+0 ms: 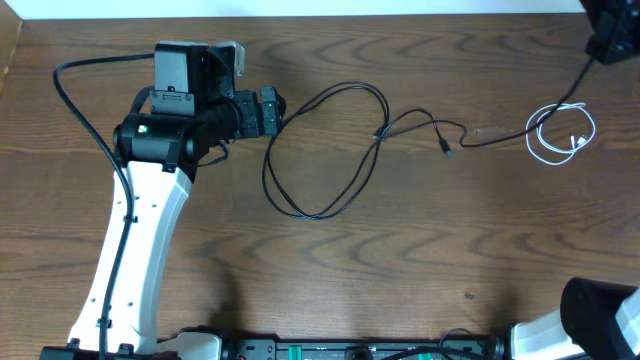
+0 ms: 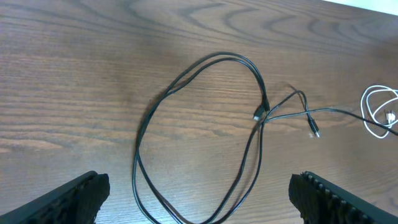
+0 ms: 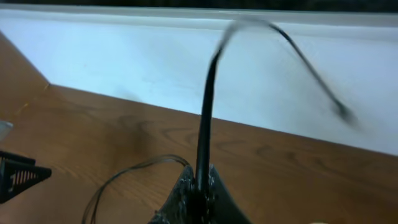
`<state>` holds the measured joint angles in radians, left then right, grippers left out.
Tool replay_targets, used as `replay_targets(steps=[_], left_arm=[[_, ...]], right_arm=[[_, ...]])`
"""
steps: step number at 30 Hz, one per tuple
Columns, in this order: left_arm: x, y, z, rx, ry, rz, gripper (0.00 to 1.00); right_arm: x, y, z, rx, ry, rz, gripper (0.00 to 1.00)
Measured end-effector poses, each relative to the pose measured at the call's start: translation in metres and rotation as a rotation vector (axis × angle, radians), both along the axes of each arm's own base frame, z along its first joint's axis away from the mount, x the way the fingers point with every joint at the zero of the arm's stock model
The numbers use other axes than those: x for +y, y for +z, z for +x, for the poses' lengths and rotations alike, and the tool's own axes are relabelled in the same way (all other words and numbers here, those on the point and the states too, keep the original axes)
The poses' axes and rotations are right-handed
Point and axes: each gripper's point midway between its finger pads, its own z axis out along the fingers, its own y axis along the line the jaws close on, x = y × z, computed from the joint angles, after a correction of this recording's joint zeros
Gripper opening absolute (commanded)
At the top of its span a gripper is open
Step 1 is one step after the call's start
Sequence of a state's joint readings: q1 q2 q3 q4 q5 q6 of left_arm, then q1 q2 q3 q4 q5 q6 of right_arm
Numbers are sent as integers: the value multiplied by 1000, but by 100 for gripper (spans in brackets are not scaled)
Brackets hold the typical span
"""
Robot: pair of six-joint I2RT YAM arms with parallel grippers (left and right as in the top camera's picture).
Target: Untangle cables
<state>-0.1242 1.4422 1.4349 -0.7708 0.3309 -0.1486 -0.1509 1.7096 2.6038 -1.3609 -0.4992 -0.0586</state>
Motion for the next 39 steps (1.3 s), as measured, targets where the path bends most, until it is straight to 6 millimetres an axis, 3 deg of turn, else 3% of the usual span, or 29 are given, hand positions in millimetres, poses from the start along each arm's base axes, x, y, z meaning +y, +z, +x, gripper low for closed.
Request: replay_targets(steps=[5, 13, 19, 23, 31, 39], left_arm=[[-3, 0, -1, 1, -7, 0, 98], [-8, -5, 2, 7, -19, 1, 98], [-55, -57, 18, 98, -130, 21, 98], [-90, -110, 7, 206, -251, 75, 98], [-127, -144, -14, 247, -406, 174, 98], [-140, -195, -19, 327, -443, 247, 98]], right_arm=[[-22, -14, 15, 54, -110, 19, 1], [-25, -16, 17, 78, -142, 67, 1], [-26, -26, 13, 125, -157, 71, 1], [-30, -32, 10, 152, -179, 62, 1], [-31, -35, 9, 164, -190, 57, 1], [-33, -41, 13, 185, -193, 57, 1]])
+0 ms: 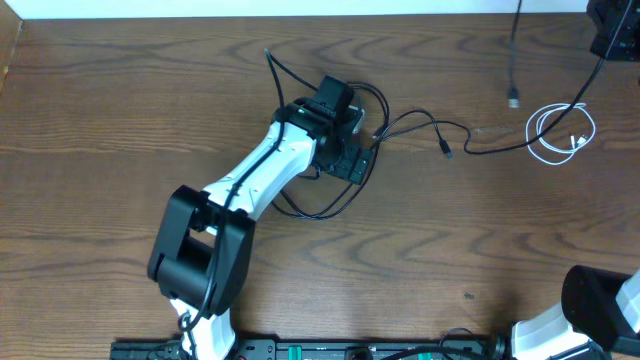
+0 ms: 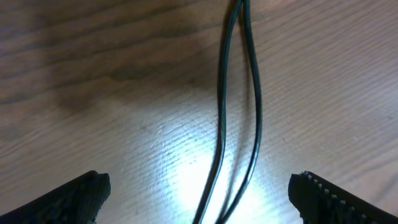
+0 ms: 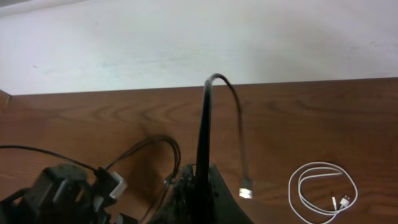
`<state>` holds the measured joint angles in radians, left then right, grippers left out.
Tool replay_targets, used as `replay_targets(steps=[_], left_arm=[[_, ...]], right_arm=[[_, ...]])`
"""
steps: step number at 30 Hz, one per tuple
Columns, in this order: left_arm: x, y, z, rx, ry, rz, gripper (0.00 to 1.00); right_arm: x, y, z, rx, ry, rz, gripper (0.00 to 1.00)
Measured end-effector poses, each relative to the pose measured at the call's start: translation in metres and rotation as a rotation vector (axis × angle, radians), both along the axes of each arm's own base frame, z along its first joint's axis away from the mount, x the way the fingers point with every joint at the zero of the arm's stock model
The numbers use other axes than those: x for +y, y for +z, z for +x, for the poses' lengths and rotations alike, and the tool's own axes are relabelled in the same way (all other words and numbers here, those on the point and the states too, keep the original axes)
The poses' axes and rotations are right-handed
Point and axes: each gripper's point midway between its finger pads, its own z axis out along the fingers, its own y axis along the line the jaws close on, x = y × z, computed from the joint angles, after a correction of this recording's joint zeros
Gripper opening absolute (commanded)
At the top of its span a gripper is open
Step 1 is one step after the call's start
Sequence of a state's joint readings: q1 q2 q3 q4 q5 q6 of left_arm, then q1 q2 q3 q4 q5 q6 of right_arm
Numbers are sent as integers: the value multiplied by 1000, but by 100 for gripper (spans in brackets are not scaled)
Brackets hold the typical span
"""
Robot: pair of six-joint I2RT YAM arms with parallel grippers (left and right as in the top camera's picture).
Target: Untangle cables
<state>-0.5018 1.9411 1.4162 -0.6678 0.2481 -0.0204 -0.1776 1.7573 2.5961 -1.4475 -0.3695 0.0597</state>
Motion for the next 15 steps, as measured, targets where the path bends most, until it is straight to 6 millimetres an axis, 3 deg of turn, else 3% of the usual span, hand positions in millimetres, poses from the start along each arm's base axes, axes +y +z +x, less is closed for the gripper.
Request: replay_targets(steps=[15], left_arm=[[-39, -43, -11, 6, -102, 21, 98]], right_arm=[[0, -2, 1, 6, 1, -1, 1]])
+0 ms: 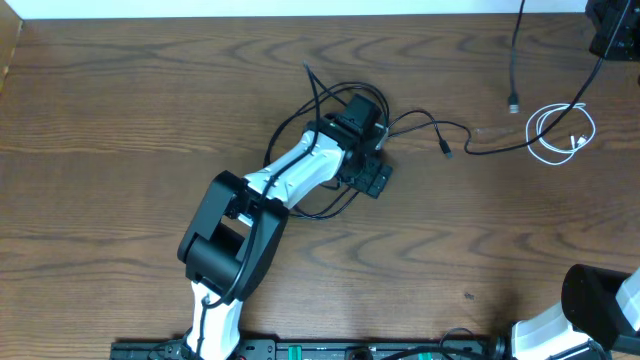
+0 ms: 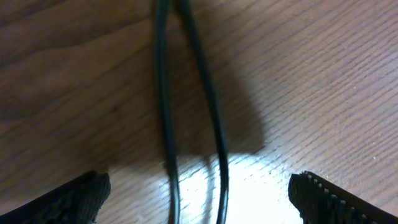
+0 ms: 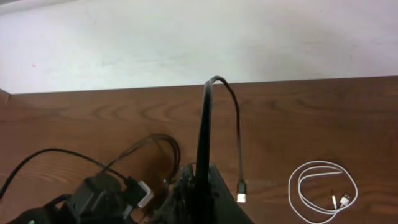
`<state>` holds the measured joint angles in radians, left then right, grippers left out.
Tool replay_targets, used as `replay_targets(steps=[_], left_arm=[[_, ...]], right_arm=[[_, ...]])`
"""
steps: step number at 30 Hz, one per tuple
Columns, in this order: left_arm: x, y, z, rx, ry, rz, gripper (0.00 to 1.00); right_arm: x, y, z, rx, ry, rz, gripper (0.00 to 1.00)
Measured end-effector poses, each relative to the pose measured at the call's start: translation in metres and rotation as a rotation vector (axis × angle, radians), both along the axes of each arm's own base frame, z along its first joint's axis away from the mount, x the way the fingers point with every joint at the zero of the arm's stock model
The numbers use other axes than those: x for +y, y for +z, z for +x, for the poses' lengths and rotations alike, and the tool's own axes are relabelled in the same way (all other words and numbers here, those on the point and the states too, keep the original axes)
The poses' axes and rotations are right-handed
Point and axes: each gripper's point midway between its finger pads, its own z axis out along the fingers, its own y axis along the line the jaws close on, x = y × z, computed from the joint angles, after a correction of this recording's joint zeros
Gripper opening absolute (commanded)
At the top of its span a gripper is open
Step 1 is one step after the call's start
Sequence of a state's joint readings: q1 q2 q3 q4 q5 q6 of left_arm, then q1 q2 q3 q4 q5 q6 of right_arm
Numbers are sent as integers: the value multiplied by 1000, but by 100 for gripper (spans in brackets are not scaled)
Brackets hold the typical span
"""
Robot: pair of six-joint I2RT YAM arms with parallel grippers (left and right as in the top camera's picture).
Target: Untangle cables
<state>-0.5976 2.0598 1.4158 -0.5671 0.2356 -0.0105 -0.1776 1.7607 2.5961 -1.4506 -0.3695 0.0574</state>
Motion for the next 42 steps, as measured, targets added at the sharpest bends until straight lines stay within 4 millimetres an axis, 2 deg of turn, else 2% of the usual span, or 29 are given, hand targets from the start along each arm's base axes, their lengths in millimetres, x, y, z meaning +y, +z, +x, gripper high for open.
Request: replay_targets(steps=[5, 9, 14, 18, 20, 23, 27, 32, 36, 38, 42], left_arm=[[1, -5, 2, -21, -7, 29, 97], [15, -10, 12, -67, 19, 110, 95], [39, -9, 29, -166, 99, 254, 94], [69, -4, 45, -221, 206, 351, 94], [90, -3, 52, -224, 291, 383, 94], [118, -3, 60, -207, 398, 407, 93], [134, -3, 65, -196, 459, 405, 93], [135, -3, 65, -196, 465, 406, 93], [135, -3, 65, -196, 465, 406, 93], [135, -3, 65, -196, 465, 406, 90], [136, -2, 62, -186, 469, 410, 89]], right_arm=[[0, 0, 0, 0, 0, -1, 1], [0, 0, 0, 1, 0, -1, 1], [-1, -2, -1, 9, -4, -9, 1], [-6, -4, -1, 13, -27, -28, 1], [-17, -6, 0, 22, -77, -63, 1], [-44, -13, -5, 59, -189, -123, 1], [-86, -19, -16, 103, -358, -156, 1], [-157, -22, -44, 142, -649, -144, 1], [-192, -24, -65, 159, -769, -120, 1], [-212, -25, -79, 167, -838, -104, 1], [-233, -24, -95, 166, -908, -88, 1]])
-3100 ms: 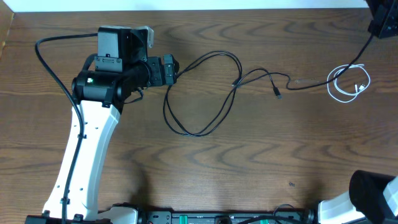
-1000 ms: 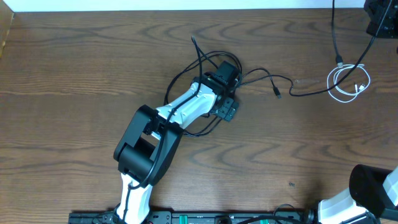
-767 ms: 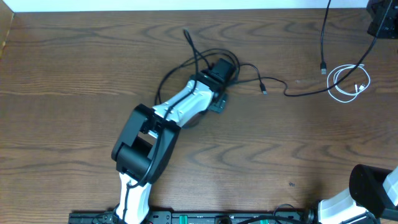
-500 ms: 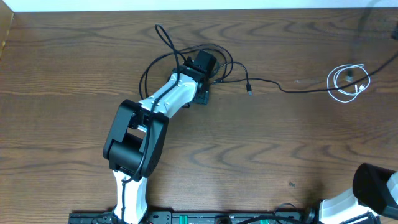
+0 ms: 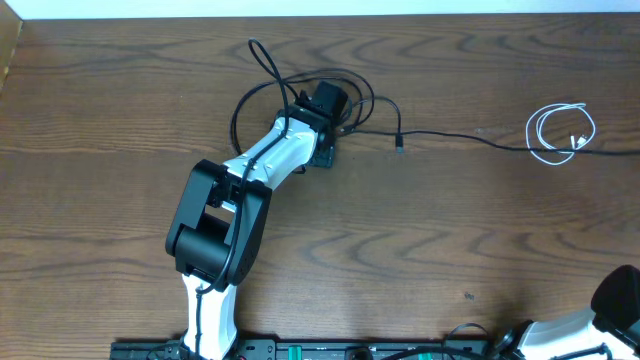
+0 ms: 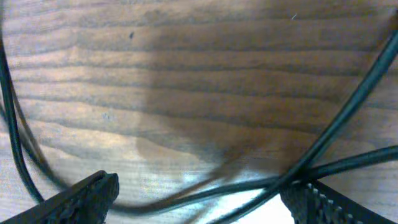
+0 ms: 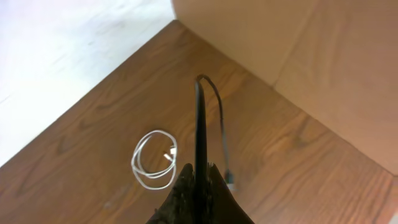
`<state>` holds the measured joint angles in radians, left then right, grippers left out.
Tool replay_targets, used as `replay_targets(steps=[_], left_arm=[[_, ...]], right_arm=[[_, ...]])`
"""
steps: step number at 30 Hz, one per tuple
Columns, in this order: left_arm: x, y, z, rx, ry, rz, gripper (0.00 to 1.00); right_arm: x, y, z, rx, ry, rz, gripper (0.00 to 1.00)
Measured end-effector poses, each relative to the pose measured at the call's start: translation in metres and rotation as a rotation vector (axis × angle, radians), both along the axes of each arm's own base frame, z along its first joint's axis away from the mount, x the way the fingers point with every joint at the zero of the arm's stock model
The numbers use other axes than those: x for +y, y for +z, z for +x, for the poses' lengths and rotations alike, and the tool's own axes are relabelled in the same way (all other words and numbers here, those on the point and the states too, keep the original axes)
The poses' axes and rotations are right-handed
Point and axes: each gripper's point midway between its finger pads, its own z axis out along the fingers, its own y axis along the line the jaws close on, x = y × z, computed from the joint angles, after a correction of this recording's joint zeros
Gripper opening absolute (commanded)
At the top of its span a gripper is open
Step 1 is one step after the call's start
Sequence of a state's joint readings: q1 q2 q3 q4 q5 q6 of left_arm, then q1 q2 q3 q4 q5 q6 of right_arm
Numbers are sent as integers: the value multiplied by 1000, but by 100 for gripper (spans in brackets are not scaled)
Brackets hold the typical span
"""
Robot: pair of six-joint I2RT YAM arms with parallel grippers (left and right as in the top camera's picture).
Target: Untangle cables
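Observation:
A black cable (image 5: 300, 80) lies bunched in loops at the back middle of the table, and one plug end (image 5: 399, 146) rests to their right. From the loops a strand (image 5: 500, 143) runs straight to the right edge. My left gripper (image 5: 324, 104) sits low over the loops. In the left wrist view it (image 6: 199, 200) is open, with cable strands (image 6: 323, 134) crossing between its fingers (image 6: 87, 198). My right gripper (image 7: 199, 171) is shut on the black cable (image 7: 199, 124), whose free end (image 7: 231, 184) hangs down; it is outside the overhead view.
A white cable coil (image 5: 560, 131) lies at the back right, just behind the taut black strand, and it (image 7: 154, 160) also shows below the right gripper. A light wall (image 7: 298, 56) meets the table's far right corner. My left arm (image 5: 240, 190) stretches across the table's middle.
My left gripper stands further back and left, now on the bunched loops. The loop has drawn tighter and the plug moved left. The right gripper has left the overhead view, and the strand now runs straight.
First my left gripper was open at the left of a wide loop, with the right gripper holding the cable at the back right. Then the left gripper stood low over the loop's right side, a double strand between its fingers. Now the loops are bunched and the strand is taut.

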<state>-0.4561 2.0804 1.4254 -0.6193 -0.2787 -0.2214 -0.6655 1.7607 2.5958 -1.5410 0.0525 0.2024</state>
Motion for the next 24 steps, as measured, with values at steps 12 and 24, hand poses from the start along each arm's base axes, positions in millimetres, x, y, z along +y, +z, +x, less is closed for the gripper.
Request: replay_targets(steps=[12, 24], left_arm=[[11, 174, 3, -341, -28, -171, 13], [24, 276, -29, -569, -39, -268, 27]], right_arm=[[63, 1, 36, -88, 426, 120, 1], [124, -10, 58, -23, 625, 126, 1]])
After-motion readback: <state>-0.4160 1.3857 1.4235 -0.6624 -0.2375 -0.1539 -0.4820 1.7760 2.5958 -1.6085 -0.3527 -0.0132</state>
